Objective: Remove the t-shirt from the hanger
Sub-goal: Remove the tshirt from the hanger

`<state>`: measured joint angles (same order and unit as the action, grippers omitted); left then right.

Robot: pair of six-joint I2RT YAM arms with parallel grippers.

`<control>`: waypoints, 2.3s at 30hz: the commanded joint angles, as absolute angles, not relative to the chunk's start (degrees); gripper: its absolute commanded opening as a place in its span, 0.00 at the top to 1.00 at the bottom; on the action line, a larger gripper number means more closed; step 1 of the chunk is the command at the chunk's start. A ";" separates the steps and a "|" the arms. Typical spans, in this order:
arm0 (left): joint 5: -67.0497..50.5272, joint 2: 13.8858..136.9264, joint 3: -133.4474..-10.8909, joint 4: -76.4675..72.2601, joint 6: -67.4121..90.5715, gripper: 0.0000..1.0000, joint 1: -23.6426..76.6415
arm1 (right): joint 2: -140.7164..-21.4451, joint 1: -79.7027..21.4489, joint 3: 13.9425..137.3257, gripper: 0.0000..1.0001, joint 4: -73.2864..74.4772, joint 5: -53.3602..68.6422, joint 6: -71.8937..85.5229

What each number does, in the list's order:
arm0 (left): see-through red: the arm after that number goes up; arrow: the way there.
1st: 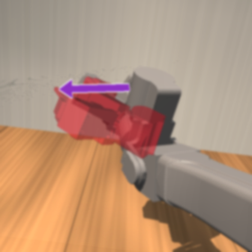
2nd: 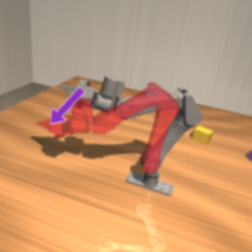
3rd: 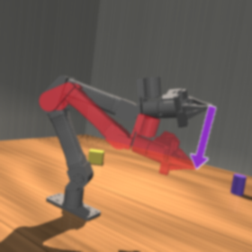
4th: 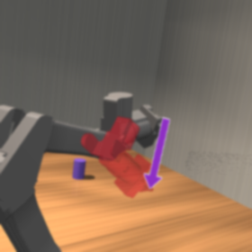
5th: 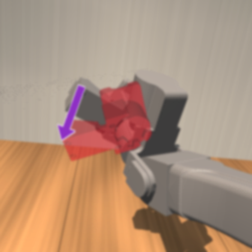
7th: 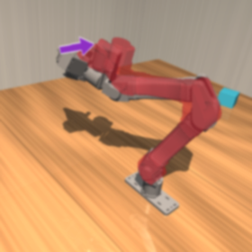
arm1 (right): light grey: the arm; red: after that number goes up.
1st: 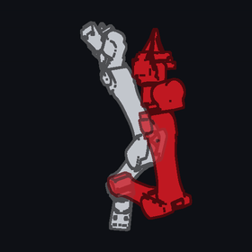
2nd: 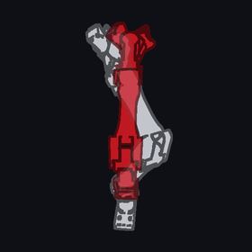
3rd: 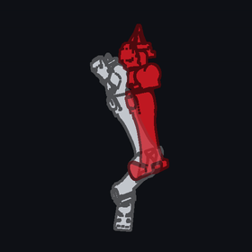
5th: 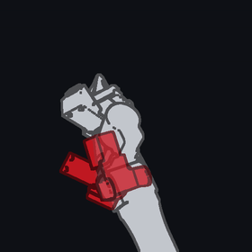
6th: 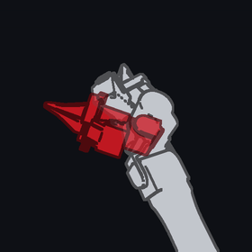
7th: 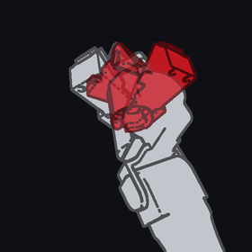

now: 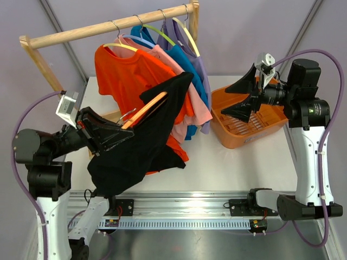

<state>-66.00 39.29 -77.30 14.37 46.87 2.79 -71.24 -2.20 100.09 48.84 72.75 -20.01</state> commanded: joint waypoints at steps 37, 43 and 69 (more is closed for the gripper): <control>-44.48 52.99 -49.93 -1.93 40.51 1.00 27.33 | -64.86 -2.46 80.60 0.03 65.57 63.19 -23.74; -41.93 54.75 -48.87 -4.22 41.84 1.00 29.79 | -65.30 -3.78 77.52 0.04 64.51 61.35 -22.59; -37.18 59.41 -46.05 -11.25 46.14 1.00 35.16 | -63.81 -4.92 70.31 0.05 57.04 63.10 -12.13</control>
